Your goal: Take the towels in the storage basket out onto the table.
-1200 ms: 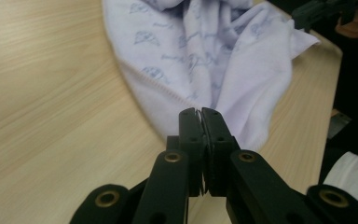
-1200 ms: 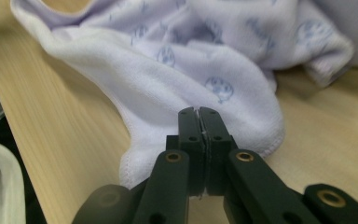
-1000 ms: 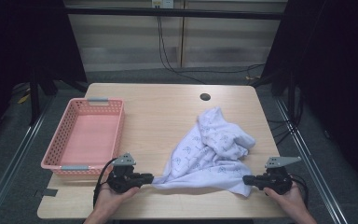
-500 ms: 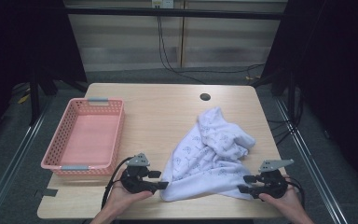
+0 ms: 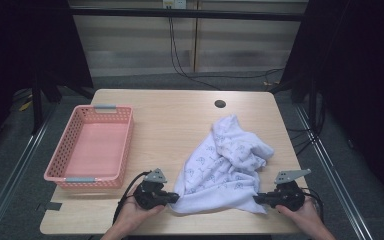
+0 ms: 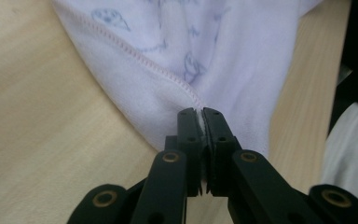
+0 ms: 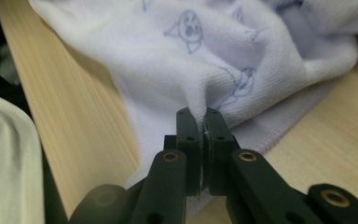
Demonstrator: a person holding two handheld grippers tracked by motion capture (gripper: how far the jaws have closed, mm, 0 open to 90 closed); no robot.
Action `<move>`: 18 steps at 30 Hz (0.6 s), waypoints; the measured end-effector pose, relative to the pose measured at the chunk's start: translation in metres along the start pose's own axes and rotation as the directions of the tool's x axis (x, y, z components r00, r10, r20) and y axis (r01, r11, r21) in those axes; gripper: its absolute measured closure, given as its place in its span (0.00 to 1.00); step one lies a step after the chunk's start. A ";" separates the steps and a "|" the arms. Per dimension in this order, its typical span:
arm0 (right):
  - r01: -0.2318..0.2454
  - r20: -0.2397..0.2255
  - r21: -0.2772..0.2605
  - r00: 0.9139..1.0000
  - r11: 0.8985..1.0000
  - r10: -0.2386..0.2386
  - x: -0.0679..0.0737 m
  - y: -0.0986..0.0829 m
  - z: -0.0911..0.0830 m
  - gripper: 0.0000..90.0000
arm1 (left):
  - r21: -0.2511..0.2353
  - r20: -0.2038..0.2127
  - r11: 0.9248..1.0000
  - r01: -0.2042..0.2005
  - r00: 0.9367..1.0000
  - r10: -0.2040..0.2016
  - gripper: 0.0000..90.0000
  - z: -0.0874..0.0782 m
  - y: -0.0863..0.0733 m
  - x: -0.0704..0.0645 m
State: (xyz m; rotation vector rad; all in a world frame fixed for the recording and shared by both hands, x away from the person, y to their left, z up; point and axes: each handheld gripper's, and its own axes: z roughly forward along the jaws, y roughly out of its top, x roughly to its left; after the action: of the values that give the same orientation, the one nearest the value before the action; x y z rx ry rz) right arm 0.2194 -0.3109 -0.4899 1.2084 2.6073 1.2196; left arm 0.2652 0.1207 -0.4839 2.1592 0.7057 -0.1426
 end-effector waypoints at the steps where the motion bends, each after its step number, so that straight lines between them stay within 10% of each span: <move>1: -0.003 -0.008 -0.033 1.000 0.999 0.003 -0.001 0.002 -0.004 0.97 | -0.035 0.019 0.999 0.028 0.999 -0.027 0.97 -0.006 0.001 0.003; 5: -0.027 -0.033 -0.143 0.999 0.989 0.022 -0.005 0.012 -0.023 0.98 | -0.172 0.055 0.980 0.105 0.994 -0.097 0.97 -0.030 0.011 0.013; 11: -0.007 -0.003 -0.281 1.000 0.960 0.007 -0.010 0.050 -0.053 0.98 | -0.325 0.050 0.941 0.095 0.995 -0.083 0.97 -0.064 0.053 0.020; 16: -0.013 -0.036 -0.396 0.999 0.918 -0.001 -0.023 0.089 -0.066 0.98 | -0.425 0.057 0.897 0.118 0.993 -0.103 0.97 -0.085 0.085 0.035; 18: -0.015 -0.039 -0.427 0.999 0.904 -0.002 -0.029 0.102 -0.070 0.98 | -0.435 0.041 0.894 0.105 0.994 -0.097 0.97 -0.088 0.095 0.038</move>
State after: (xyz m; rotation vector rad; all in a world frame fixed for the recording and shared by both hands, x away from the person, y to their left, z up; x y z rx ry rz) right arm 0.2824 -0.3346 -0.3819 1.1106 2.1821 1.7115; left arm 0.3351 0.1573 -0.3740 1.6890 0.7594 -0.0507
